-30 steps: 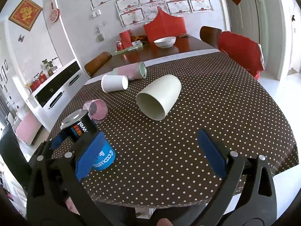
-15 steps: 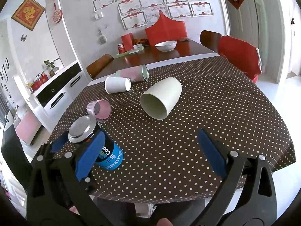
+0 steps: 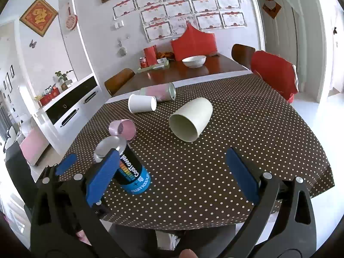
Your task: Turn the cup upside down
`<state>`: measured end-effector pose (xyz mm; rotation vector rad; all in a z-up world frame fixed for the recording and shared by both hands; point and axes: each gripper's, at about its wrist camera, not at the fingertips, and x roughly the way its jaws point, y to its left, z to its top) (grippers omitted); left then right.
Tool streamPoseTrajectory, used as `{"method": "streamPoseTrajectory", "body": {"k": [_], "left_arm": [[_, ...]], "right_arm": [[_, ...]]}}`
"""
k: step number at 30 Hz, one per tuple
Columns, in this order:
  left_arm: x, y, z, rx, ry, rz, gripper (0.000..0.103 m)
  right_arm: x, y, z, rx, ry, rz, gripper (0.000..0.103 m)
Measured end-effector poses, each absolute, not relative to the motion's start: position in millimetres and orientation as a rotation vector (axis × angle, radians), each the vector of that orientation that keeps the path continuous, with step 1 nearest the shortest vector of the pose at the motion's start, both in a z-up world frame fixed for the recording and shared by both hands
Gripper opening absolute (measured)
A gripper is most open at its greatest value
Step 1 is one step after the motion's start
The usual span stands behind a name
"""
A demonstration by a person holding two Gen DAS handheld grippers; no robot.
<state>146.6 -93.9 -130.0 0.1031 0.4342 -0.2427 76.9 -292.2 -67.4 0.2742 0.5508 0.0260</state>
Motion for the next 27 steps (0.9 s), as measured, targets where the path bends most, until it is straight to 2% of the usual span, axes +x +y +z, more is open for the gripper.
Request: {"method": "streamPoseTrajectory", "body": {"k": [27], "left_arm": [[84, -28, -38, 0.027, 0.362, -0.071, 0.095]], "right_arm": [[30, -253, -25, 0.150, 0.398, 0.004, 0.097]]}}
